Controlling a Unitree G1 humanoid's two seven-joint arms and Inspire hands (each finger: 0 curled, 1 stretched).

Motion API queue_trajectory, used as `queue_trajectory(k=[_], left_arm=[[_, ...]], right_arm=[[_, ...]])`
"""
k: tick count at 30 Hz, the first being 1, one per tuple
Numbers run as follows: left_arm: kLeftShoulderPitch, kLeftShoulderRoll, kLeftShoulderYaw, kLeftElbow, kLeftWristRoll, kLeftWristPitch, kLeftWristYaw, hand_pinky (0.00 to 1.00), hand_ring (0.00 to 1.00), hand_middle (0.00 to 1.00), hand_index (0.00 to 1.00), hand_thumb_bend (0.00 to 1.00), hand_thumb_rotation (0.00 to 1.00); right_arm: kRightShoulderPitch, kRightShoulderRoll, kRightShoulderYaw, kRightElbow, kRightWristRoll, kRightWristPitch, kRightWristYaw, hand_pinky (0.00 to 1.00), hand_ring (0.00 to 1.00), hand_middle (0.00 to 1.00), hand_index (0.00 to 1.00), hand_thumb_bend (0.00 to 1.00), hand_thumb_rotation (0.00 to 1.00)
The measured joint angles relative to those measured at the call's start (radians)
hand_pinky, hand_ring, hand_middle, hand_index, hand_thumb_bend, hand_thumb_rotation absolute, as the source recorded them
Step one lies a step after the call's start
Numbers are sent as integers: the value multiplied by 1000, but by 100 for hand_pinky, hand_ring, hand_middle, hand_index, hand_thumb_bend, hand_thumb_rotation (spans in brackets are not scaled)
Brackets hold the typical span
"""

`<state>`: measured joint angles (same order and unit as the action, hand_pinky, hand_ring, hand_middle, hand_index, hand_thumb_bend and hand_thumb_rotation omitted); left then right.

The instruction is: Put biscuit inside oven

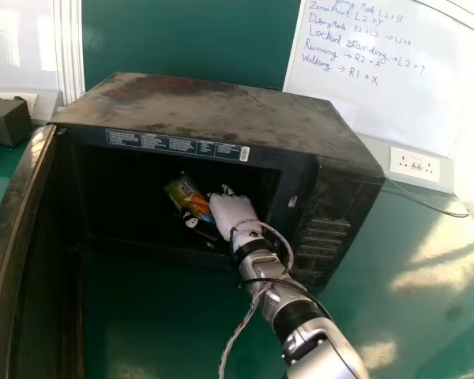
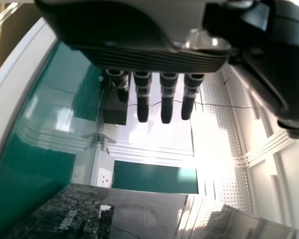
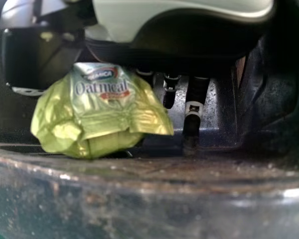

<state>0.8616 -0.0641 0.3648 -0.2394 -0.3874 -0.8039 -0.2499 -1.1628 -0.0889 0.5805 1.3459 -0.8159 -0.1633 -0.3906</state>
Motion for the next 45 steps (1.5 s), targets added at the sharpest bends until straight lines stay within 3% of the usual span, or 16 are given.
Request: queue_trajectory(k=[4, 9, 29, 45], left_arm=[[3, 0, 12, 23, 31, -14, 8, 91, 91, 94, 94, 100, 87], [2, 1, 12, 38, 33, -28, 8, 93, 91, 94, 95, 100, 87], [2, 2, 4, 50, 25, -47, 5, 98, 93, 94, 96, 100, 91], [1, 12, 3, 49, 26, -44, 10, 92, 89, 91, 91, 100, 93]], right_arm=[[0, -1, 0, 0, 0, 0, 0, 83, 98, 100, 100, 100, 89], [0, -1, 0, 0, 0, 0, 5, 99, 100, 100, 100, 100, 99], [20, -17, 2, -30, 17, -35, -2, 100, 100, 100, 100, 100, 100], [201, -151, 6, -250, 14, -250, -104, 100, 100, 100, 100, 100, 100]])
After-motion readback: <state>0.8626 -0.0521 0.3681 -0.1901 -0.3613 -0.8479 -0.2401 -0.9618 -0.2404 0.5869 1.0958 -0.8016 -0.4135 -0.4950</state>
